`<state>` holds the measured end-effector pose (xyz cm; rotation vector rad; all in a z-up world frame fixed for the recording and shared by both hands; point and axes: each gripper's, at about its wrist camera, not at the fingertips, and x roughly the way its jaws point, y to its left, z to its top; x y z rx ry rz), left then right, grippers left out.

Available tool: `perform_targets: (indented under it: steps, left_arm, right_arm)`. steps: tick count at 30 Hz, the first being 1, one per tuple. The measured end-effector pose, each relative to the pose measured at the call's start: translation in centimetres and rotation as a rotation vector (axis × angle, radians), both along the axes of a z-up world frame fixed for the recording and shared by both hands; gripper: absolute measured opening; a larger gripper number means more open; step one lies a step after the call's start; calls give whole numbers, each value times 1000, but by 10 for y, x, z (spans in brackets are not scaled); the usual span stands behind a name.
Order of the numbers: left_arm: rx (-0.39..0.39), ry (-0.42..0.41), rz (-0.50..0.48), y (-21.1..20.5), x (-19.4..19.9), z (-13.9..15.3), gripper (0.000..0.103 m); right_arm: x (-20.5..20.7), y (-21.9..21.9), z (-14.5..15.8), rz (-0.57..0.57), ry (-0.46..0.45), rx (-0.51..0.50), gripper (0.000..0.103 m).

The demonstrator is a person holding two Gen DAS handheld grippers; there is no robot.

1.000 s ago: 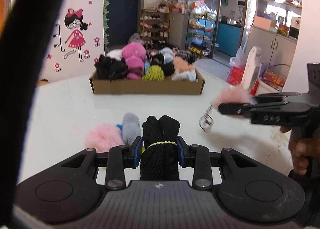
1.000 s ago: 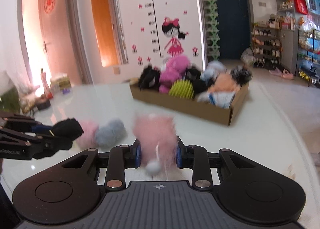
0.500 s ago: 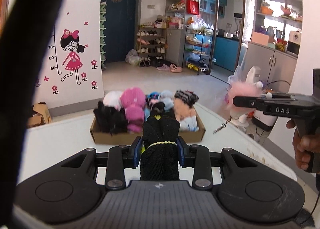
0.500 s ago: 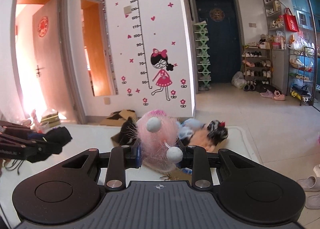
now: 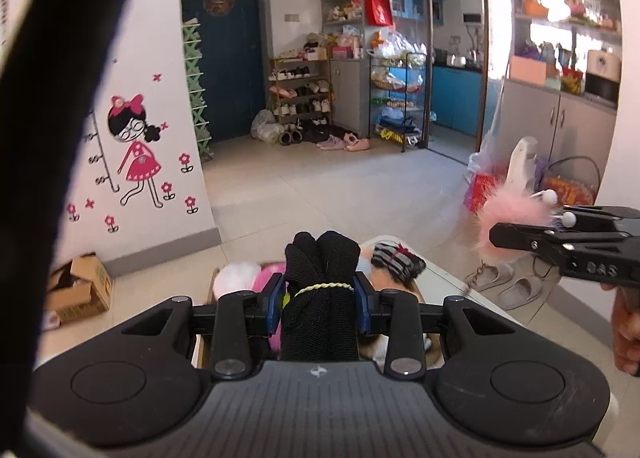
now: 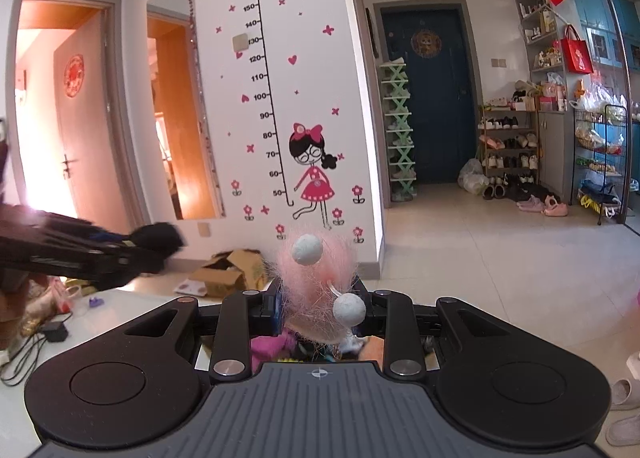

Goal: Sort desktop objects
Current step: 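Lower both held items into the box and open both tools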

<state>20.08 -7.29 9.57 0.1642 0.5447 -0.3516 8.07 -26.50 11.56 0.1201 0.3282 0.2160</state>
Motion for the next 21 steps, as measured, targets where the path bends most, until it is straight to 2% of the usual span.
perform_targets:
  steps: [4, 8, 15, 21]
  left_arm:
    - [34, 23, -28, -21, 26, -14, 32]
    - [8, 78, -32, -35, 62, -31, 32]
    - [65, 114, -31, -51, 98, -55, 32]
    - [112, 154, -33, -54, 112, -73, 32]
  right_arm:
    - [12, 2, -14, -1, -3, 22, 36]
    - [25, 4, -37, -8, 1, 52, 36]
    - [40, 2, -67, -49, -32, 91, 36]
    - [56, 4, -80, -87, 1, 15, 36]
